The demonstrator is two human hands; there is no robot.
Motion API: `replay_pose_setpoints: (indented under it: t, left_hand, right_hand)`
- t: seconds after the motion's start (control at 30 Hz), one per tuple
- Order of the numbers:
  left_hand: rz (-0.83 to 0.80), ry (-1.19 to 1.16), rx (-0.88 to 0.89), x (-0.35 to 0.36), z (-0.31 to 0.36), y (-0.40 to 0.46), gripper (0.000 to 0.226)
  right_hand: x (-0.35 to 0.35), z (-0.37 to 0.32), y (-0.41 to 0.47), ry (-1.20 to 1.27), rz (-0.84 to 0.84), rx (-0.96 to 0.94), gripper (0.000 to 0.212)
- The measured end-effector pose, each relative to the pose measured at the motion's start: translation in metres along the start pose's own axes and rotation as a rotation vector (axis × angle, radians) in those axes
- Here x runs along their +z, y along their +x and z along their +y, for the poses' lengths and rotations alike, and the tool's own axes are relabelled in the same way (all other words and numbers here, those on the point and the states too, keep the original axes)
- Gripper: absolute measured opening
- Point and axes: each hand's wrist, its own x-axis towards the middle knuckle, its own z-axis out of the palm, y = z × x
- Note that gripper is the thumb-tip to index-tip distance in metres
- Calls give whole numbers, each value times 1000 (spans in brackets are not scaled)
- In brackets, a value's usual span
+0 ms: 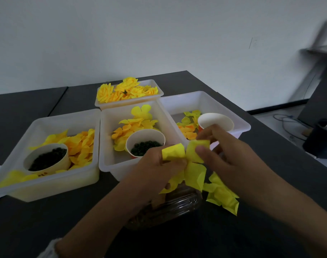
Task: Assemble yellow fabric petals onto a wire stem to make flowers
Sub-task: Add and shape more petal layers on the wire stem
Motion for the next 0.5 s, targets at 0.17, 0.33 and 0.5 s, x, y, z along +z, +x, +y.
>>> replay_pose_setpoints:
  t: [0.17,0.33,0.5]
  left_hand:
    - [42,-40,4,-5,3,4,15]
    - [72,-119,-35,-15,10,2,14]
    - [115,-26,-71,-36,12,-7,33]
  right_hand:
    - [-8,9,22,416,-254,162,34]
    - [-3,8,38,582,-272,118,39]
    - [4,11,64,633,-243,184,33]
